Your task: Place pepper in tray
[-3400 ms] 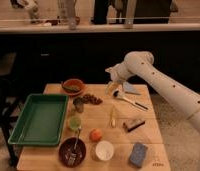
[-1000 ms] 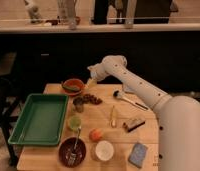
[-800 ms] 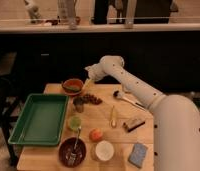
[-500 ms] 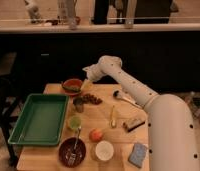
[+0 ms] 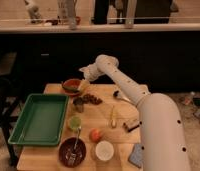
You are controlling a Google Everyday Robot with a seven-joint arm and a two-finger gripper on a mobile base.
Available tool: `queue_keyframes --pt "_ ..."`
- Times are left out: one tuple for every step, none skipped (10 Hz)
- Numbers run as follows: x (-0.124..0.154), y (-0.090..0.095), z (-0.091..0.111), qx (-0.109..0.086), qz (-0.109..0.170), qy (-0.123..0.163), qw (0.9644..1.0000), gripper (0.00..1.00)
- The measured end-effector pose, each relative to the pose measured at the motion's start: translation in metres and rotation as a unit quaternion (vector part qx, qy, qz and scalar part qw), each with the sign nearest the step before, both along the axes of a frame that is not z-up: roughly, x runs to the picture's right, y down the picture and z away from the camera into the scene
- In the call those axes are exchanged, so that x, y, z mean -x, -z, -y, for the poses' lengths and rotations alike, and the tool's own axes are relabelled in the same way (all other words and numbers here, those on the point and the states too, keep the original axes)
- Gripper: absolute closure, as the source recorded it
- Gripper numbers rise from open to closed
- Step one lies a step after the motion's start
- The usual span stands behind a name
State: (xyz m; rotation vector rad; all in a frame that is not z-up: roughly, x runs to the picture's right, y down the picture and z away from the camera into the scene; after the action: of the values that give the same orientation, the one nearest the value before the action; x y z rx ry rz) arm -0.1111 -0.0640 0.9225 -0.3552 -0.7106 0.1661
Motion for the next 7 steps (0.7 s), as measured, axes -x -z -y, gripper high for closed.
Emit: queue_keyframes --pt "0.003 -0.003 -0.002 0.003 0.003 0.002 1.0000 0.23" --pt "0.007 -0.005 -0.002 0.004 0.006 0.003 1.0000 0.30" --pt "0.008 -0.007 -0.003 0.005 0.007 0.003 1.0000 0.40" --pt "0.012 -0.010 -0.003 0.006 0.009 0.004 0.9999 0.47" --pt "0.015 -0.013 -0.003 0.007 0.010 0.004 0.9999 0.47" --pt "0.017 -0.015 -0.004 0.008 0.011 0.004 0.9999 0.47" --pt "0.020 -0.017 -0.004 0.010 0.013 0.005 0.9999 0.47"
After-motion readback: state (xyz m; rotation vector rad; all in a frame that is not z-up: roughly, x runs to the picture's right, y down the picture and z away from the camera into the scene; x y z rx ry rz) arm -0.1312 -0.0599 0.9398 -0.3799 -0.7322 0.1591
